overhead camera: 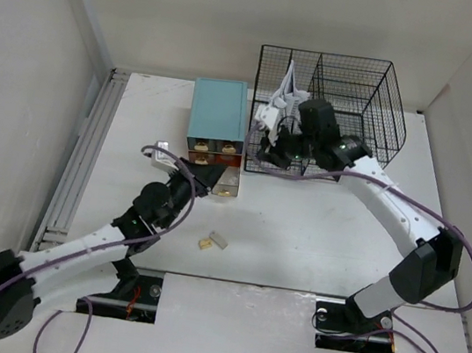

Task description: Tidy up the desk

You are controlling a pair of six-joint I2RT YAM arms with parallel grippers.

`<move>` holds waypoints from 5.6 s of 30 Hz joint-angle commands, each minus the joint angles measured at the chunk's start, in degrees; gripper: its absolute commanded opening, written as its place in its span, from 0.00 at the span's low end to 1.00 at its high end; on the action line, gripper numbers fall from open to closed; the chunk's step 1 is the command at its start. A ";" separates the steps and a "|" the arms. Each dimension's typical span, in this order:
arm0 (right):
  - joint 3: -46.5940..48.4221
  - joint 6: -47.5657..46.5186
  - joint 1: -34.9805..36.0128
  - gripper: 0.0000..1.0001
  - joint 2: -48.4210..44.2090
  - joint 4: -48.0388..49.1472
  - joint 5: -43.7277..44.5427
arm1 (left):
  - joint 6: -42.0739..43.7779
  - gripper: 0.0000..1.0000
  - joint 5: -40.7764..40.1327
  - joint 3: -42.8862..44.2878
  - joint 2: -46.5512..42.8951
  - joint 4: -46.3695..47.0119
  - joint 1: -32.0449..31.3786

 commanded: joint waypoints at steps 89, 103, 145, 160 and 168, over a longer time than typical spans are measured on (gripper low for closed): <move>8.10 9.53 13.88 0.07 22.80 8.60 22.70 | 14.55 1.00 -15.84 13.93 -55.74 -65.04 -3.28; 9.15 7.61 12.83 0.41 21.23 6.95 10.86 | 14.55 1.00 -15.84 13.93 -55.74 -65.04 -3.28; -6.85 -10.60 28.38 0.55 22.64 3.94 -2.18 | 17.28 0.98 -15.84 16.12 -60.57 -64.51 -3.28; -9.75 -0.68 31.37 0.40 23.87 13.43 11.87 | 17.28 0.98 -15.84 17.18 -60.57 -65.04 -3.28; -7.73 -1.36 31.37 0.03 20.80 13.43 20.81 | 17.28 0.98 -15.84 17.18 -60.57 -65.04 -3.28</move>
